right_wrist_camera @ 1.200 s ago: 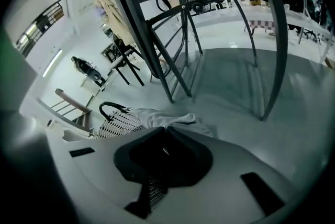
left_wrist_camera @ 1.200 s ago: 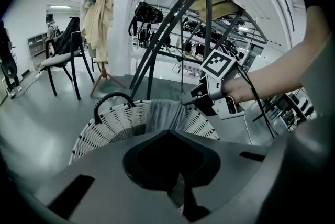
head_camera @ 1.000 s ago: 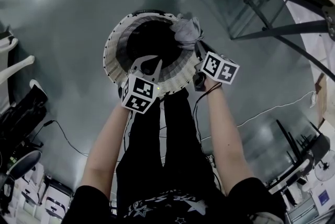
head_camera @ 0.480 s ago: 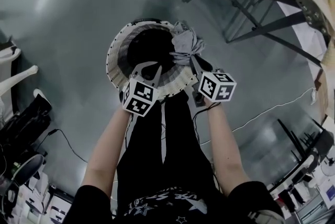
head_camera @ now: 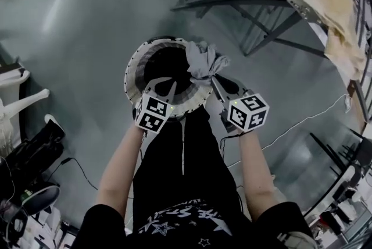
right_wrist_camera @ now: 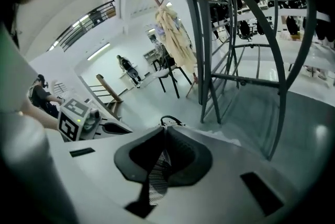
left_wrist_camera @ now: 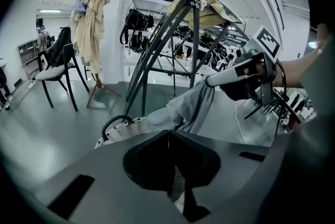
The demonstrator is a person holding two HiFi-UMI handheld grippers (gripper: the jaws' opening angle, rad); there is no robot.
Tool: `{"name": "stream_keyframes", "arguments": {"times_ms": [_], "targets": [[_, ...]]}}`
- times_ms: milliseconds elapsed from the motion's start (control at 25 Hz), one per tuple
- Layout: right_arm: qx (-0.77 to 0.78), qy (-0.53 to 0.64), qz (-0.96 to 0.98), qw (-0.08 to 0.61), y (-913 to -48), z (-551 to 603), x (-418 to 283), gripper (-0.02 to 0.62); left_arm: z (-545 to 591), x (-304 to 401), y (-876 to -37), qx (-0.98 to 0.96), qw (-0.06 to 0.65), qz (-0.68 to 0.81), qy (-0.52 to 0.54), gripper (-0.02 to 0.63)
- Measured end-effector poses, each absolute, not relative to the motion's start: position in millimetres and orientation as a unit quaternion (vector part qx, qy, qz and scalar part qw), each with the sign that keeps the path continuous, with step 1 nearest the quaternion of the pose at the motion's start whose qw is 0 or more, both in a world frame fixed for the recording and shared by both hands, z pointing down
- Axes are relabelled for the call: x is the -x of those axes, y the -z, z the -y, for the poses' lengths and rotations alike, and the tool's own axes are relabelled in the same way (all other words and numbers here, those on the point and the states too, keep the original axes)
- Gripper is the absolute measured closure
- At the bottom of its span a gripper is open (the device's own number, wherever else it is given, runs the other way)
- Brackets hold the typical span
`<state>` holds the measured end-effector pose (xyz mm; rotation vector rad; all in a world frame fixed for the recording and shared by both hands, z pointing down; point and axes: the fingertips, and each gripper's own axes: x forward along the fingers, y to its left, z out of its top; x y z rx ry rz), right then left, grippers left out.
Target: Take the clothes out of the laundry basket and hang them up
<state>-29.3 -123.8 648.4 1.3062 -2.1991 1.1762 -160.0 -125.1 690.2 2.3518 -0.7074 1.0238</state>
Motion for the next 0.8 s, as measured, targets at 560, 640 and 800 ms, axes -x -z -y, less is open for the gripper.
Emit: {"name": "stream_keyframes", "arguments": {"times_ms": [560, 640, 800], "targets": [[-0.368, -0.341, 0.849, 0.166, -495, 96, 36, 0.568, 147, 169, -620, -0.858, 0.234, 0.288, -0.354, 0.586], [-0.349, -0.329, 0.861, 0.168, -477, 85, 42, 0.568, 144, 176, -617, -0.852, 0.245, 0.295, -0.355, 0.586], [-0.324, -0.306, 0.877, 0.178, -438, 67, 53, 0.568, 133, 189, -613, -0.845, 0.288, 0.293, -0.343, 0.586]]}}
